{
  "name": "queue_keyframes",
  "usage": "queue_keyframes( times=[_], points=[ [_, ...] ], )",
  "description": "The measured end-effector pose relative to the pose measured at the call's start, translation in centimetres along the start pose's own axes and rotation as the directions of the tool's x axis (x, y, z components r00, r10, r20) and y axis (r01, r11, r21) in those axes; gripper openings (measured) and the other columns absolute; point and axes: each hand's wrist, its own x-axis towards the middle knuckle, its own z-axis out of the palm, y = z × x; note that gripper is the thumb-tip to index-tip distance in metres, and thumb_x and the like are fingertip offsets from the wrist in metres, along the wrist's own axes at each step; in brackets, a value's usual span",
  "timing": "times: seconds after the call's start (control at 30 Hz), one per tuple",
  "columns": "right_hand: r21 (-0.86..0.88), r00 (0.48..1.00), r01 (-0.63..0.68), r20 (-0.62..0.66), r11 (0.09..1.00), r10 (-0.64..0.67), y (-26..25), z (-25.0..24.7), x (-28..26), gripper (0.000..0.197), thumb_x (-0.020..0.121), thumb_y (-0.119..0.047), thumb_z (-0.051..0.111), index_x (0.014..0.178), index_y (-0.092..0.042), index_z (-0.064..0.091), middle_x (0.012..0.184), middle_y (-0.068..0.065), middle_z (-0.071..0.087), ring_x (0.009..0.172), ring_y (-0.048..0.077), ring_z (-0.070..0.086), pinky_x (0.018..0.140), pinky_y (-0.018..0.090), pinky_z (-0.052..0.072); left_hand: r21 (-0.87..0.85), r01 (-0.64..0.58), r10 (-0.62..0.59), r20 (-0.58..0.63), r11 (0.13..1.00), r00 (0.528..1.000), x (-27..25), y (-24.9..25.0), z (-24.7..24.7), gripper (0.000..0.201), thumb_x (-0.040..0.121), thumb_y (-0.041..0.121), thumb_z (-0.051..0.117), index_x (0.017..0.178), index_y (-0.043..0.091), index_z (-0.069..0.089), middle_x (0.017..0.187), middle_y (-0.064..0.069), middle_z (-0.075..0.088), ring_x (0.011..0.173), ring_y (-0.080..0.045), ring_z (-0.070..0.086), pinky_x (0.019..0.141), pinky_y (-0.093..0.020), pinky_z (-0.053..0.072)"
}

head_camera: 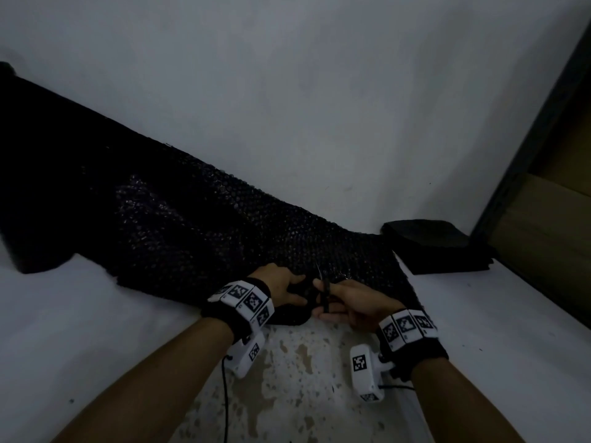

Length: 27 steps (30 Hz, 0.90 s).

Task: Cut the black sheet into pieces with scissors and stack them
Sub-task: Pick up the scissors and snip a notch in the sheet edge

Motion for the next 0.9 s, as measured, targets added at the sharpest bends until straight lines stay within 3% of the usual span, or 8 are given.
queue_keyframes(
  times=[0.17, 0.3, 0.47, 0.7, 0.9],
  points=[
    [0.030, 0.999, 0.004, -0.033, 1.000, -0.003, 0.4, 0.0, 0.2, 0.031, 0.092, -0.033, 0.069, 0.096, -0.002, 0.068, 0.087, 0.017, 0.075, 0.082, 0.019, 0.075, 0.068, 0.026, 0.060, 0.007, 0.018, -0.018, 0.007, 1.000, 1.000, -0.1, 0.1, -0.2, 0.056, 0.102, 0.052, 0.041, 0.155, 0.036, 0.028, 0.157, -0.009, 0.035, 0.138, -0.030, 0.039, 0.114, -0.034, 0.033],
    [0.043, 1.000, 0.015, -0.024, 0.999, -0.014, 0.6, -0.1, 0.3, 0.032, 0.091, -0.030, 0.070, 0.097, 0.001, 0.068, 0.083, 0.014, 0.075, 0.085, 0.019, 0.074, 0.080, 0.028, 0.061, 0.049, 0.021, -0.023, 0.039, 0.999, 0.999, -0.4, 0.4, -0.4, 0.057, 0.103, 0.047, 0.044, 0.156, 0.036, 0.026, 0.157, -0.008, 0.035, 0.137, -0.031, 0.042, 0.112, -0.037, 0.038],
    [0.033, 1.000, 0.027, -0.015, 0.999, -0.027, 0.6, 0.0, -0.2, 0.027, 0.092, -0.028, 0.069, 0.093, 0.000, 0.069, 0.084, 0.014, 0.076, 0.085, 0.017, 0.074, 0.078, 0.026, 0.061, 0.113, 0.013, -0.019, 0.059, 0.994, 0.998, -0.9, 0.8, -0.6, 0.060, 0.101, 0.050, 0.045, 0.156, 0.037, 0.024, 0.156, -0.007, 0.037, 0.133, -0.030, 0.046, 0.107, -0.039, 0.043],
    [0.050, 1.000, -0.008, 0.020, 0.999, 0.007, 0.9, -0.5, -0.8, 0.038, 0.089, -0.038, 0.072, 0.100, -0.003, 0.066, 0.088, 0.010, 0.069, 0.080, 0.021, 0.071, 0.084, 0.039, 0.060, 0.132, 0.000, -0.007, 0.050, 0.991, 0.999, -1.4, 0.5, -0.3, 0.061, 0.099, 0.054, 0.047, 0.154, 0.041, 0.026, 0.156, -0.006, 0.039, 0.132, -0.029, 0.047, 0.104, -0.038, 0.045],
    [-0.005, 1.000, -0.016, 0.008, 1.000, 0.016, 0.0, 0.1, -0.5, 0.034, 0.090, -0.041, 0.070, 0.091, -0.007, 0.071, 0.083, 0.006, 0.071, 0.078, 0.018, 0.070, 0.069, 0.030, 0.059, 0.093, -0.026, 0.022, 0.042, 0.995, 0.999, -1.6, 0.5, -0.3, 0.049, 0.099, 0.051, 0.048, 0.147, 0.046, 0.038, 0.147, -0.005, 0.049, 0.121, -0.030, 0.054, 0.099, -0.039, 0.049]
  ],
)
